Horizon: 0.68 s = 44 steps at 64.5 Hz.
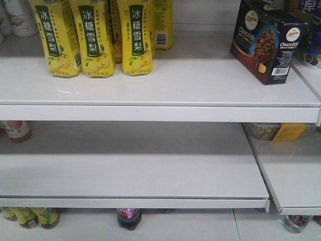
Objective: Left arm holds basket, right arm returns cookies
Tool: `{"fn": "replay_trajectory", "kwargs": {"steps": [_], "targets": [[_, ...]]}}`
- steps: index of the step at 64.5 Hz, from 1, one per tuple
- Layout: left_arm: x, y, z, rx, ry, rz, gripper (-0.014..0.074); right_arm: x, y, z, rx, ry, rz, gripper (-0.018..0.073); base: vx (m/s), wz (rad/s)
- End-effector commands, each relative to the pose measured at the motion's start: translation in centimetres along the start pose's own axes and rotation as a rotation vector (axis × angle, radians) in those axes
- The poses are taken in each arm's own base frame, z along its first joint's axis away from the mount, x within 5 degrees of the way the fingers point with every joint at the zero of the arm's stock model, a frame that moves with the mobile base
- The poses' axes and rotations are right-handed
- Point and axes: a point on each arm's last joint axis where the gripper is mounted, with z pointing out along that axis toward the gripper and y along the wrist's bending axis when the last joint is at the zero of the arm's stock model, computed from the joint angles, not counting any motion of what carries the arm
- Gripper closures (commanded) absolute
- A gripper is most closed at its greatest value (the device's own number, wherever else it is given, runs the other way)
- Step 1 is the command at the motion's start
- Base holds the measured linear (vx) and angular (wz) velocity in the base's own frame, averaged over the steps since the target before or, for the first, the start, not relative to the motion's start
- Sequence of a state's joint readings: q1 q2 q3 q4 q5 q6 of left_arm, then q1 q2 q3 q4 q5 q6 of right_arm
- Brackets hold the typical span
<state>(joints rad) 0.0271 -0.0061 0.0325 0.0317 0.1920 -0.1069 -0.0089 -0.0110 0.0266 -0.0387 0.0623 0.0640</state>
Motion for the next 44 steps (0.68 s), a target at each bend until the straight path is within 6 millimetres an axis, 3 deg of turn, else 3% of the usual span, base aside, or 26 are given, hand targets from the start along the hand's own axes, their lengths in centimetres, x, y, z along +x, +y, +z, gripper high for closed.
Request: {"fn": "replay_trajectory", "kwargs": {"steps": [1, 44], "targets": [[-0.69, -0.07, -0.14, 0.008, -0.111, 0.027, 0.0603, -0.75, 0.02, -0.12, 0.0, -0.094, 0.007, 0.0568, 0.0, 0.0], [-0.69, -0.07, -0.14, 0.008, -0.111, 0.027, 0.0603, -0.74, 0.01, -0.11, 0.0, -0.093, 0.004, 0.0568, 0.0, 0.0]]}}
